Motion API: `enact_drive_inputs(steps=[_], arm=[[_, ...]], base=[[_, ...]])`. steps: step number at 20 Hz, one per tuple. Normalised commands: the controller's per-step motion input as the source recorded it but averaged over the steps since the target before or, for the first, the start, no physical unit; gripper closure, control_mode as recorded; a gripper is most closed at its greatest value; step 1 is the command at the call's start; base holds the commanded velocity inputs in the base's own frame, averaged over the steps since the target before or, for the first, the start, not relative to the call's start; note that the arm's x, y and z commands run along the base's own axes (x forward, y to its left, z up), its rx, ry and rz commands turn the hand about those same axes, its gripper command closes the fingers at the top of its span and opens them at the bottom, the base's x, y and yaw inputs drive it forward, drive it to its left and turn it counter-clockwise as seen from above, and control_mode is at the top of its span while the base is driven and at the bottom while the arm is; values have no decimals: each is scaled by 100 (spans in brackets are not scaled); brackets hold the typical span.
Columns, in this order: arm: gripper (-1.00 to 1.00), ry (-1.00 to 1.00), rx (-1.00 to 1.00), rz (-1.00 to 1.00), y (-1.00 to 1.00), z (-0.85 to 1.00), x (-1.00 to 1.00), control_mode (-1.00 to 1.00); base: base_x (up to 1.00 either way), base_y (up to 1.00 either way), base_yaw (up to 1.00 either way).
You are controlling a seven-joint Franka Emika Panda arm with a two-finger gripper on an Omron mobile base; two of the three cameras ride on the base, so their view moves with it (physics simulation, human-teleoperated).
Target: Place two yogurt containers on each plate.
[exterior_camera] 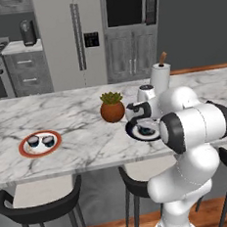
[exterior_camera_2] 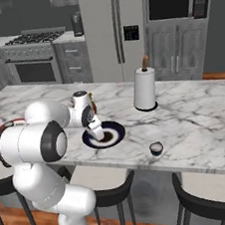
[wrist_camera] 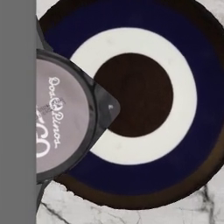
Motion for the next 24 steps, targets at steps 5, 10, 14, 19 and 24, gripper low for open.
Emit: enact_drive_inputs(steps=[5,10,14,19,24], arm=[[100,0,0,0,0,-18,7,-100],[100,0,0,0,0,-18,10,-100],[-100,0,0,0,0,-18,10,-100],[-100,0,0,0,-2,-2,3,-100],[-100,0,0,0,-4,20,-2,-100]], base=[[0,0,0],[0,0,0],[0,0,0],[0,0,0],[0,0,0]])
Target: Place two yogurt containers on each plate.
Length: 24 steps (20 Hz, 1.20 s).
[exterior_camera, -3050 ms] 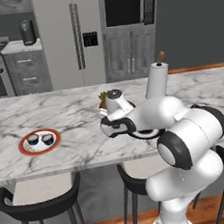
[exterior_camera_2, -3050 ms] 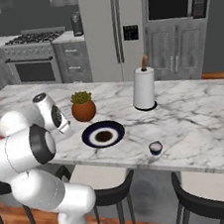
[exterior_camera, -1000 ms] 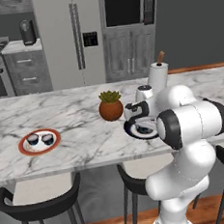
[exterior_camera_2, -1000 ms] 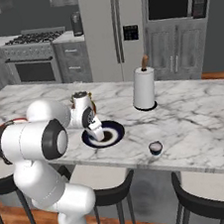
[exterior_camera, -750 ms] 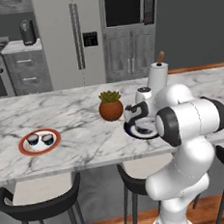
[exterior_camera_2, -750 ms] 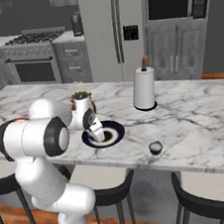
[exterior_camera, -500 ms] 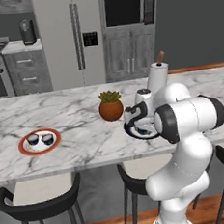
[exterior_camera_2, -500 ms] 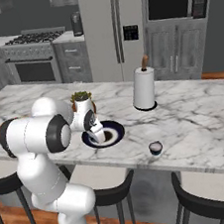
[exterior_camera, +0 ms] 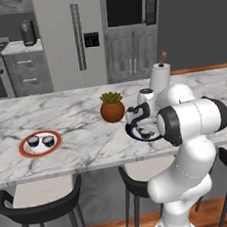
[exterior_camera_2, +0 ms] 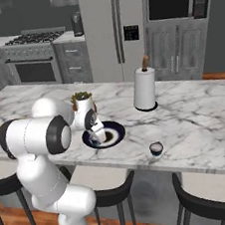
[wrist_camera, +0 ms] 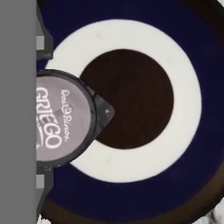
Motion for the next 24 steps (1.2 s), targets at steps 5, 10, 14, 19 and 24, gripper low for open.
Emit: enact_drive_inputs(steps=[5,10,14,19,24], arm=[[-100,0,0,0,-14,29,-12,-100],[-100,0,0,-5,-35,34,-27,-100],[-100,0,0,-9,-53,28,-22,-100],[-100,0,3,-4,-68,22,-19,-100],[-100,0,16,0,-80,2,-19,-100]], base=[[0,0,0],[0,0,0],[0,0,0],[0,0,0],[0,0,0]])
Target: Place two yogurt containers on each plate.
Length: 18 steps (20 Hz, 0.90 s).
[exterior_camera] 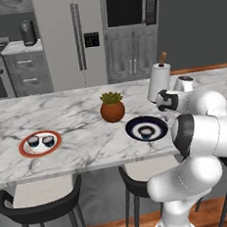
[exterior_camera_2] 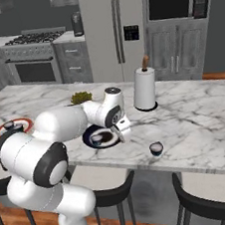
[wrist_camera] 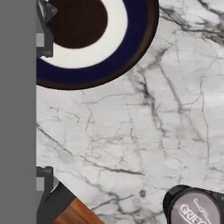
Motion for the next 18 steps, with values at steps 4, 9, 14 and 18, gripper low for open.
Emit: enact_drive_inputs(steps=[4,9,14,18], arm=[[-100,0,18,0,-75,0,-17,-100],[-100,0,11,0,-60,0,-9,-100],[-100,0,-5,13,-18,3,-1,-100],[-100,0,-14,36,0,0,-2,-100]], base=[[0,0,0],[0,0,0],[0,0,0],[0,0,0]])
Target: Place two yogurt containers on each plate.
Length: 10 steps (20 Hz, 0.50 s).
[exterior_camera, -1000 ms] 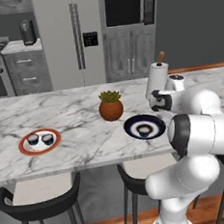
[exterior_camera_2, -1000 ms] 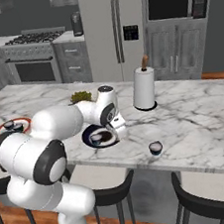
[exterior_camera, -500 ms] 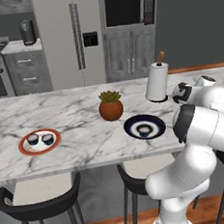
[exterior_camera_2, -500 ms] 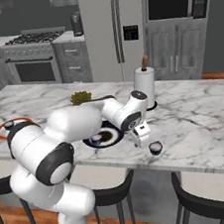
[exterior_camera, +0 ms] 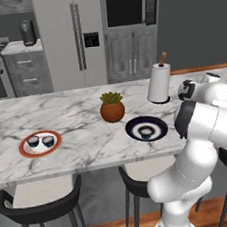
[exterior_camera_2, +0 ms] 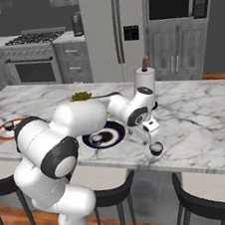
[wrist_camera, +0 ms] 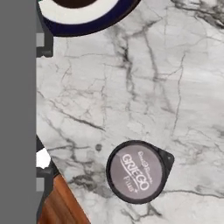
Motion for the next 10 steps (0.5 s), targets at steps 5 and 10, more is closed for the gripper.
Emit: enact_drive_inputs(steps=[5,10], arm=[[-100,0,-2,31,-12,0,0,-100],[-100,0,0,10,-34,0,0,-100]], base=[[0,0,0],[0,0,0]])
